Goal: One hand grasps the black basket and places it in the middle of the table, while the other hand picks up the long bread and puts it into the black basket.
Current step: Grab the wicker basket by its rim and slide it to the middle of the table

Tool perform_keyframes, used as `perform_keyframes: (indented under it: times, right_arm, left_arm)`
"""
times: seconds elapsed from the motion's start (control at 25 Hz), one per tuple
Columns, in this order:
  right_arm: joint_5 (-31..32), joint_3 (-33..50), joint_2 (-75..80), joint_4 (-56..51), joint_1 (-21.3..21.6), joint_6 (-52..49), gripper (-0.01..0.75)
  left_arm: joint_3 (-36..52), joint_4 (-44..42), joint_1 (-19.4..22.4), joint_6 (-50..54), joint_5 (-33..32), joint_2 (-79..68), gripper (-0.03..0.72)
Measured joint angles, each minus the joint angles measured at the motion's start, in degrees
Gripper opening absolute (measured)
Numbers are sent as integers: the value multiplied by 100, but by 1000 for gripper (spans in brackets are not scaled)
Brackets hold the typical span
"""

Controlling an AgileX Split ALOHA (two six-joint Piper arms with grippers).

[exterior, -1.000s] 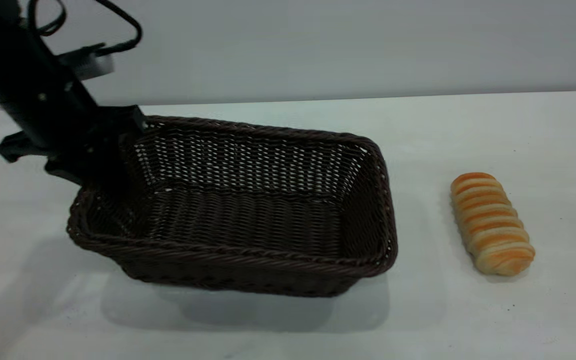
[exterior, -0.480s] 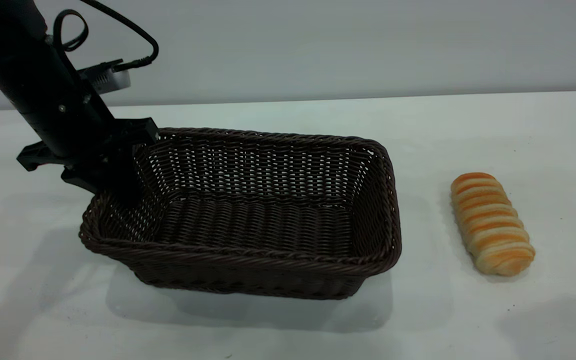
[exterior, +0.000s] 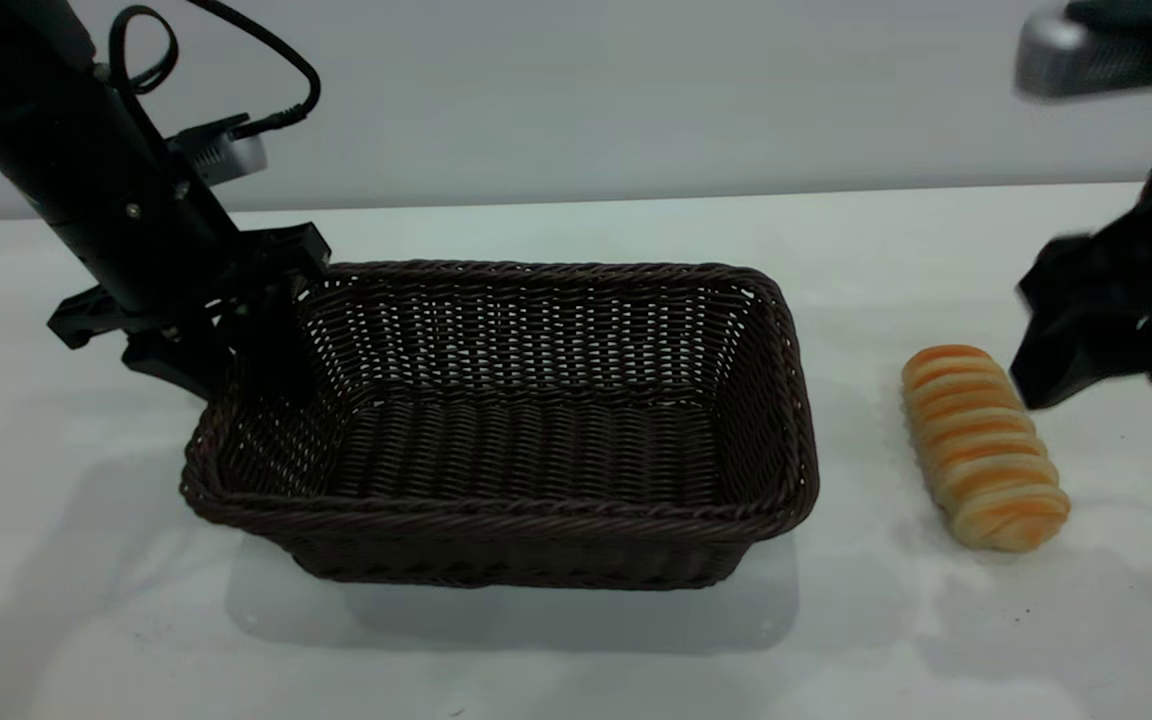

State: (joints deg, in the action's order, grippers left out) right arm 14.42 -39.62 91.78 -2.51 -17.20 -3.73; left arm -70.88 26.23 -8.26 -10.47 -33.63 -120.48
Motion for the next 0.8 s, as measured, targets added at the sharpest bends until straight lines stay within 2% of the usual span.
perform_keyframes:
  times: [0.2,0.6,0.8]
  right_arm:
    - [-438,-266,768,0,0,0,605]
    - [-586,-1084,2134,6,10,0,605]
    - [-649,-1251,2641,17,218,5,593]
  left_arm:
    - [0,6,-5,-70,-308,10,529]
    - [0,-180,-5,-733,-636,898,544]
    - [0,-295,-5,-746,-624,1580,544]
